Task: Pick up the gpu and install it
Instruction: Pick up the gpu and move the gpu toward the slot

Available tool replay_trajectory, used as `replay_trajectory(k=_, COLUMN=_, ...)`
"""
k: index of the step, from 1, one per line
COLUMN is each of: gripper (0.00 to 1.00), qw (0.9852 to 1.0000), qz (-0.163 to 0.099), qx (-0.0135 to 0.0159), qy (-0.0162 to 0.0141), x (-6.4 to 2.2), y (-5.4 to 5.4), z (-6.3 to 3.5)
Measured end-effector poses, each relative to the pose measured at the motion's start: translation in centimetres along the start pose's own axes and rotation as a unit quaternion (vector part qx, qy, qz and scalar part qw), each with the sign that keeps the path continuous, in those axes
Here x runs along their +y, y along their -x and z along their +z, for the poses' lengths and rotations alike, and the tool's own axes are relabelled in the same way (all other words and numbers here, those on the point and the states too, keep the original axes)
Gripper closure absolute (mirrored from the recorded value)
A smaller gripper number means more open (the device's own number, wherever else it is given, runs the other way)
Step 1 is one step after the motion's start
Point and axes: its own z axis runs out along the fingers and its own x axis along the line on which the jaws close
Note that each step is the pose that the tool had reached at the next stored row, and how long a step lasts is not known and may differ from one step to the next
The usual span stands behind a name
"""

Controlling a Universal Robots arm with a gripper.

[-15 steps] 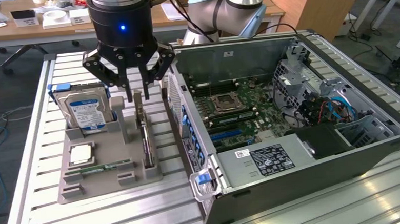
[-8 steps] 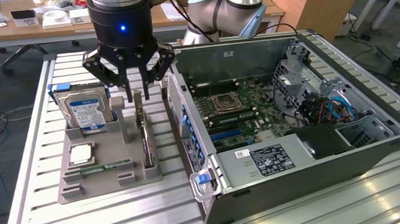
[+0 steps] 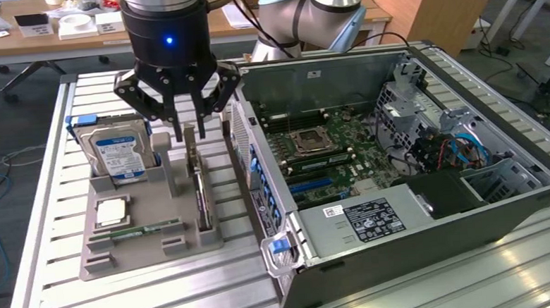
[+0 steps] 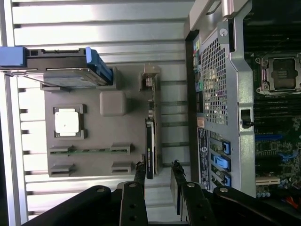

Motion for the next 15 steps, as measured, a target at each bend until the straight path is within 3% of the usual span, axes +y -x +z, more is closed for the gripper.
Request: replay_trajectory(k=15, gripper=0.64, qw=1.0000, qz=0.000, qx=0.0000, qy=-0.0001, x=-0.08, y=0.0, z=1.65)
